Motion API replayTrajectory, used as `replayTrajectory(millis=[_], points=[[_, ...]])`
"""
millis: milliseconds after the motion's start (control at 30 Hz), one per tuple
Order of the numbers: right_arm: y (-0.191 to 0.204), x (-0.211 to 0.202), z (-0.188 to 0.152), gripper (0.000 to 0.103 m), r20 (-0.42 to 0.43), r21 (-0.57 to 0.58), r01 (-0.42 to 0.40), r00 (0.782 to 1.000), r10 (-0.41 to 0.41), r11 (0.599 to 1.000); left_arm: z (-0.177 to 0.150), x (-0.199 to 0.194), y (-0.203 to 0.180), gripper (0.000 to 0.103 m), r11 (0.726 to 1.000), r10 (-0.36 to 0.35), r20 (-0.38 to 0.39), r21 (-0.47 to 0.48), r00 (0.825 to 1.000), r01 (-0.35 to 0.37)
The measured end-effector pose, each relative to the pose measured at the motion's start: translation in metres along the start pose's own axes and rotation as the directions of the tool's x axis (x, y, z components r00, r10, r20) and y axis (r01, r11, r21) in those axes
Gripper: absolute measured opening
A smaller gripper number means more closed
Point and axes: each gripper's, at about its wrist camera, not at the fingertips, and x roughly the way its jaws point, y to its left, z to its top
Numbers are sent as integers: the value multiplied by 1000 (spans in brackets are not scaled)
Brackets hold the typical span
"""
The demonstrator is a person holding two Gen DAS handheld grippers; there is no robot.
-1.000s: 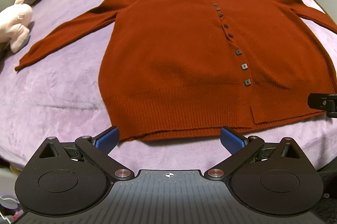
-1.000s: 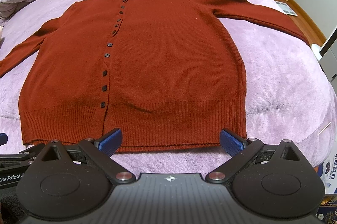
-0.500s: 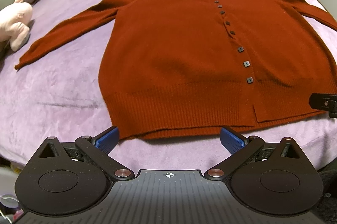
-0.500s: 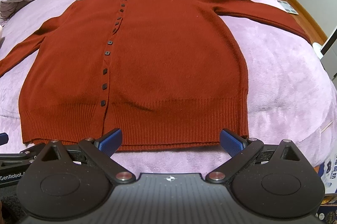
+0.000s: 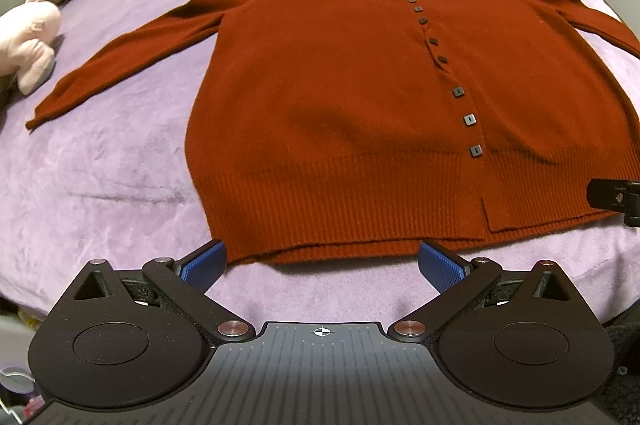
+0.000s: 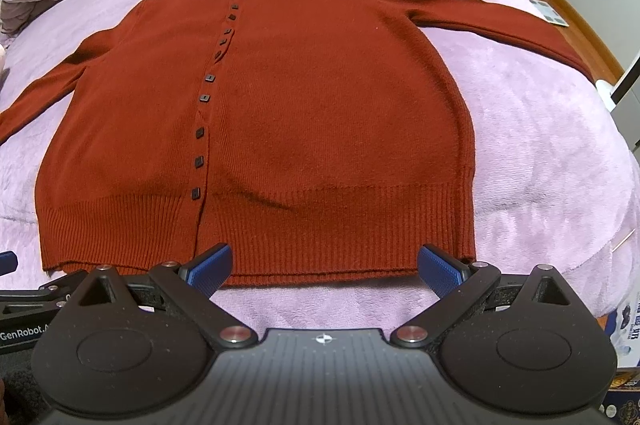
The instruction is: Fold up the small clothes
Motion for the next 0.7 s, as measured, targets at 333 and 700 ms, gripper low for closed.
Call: replayTrajectory(millis=[333,700], points=[[-1,0,1,99,3,2,-26,1000,26,1000,1,2,2,103,1000,-8,-7,-3,1000,8],[-1,0,1,99,7,-2,-43,999,43,999,1,5,3,103,1000,-10,-17,-4,1000,10]])
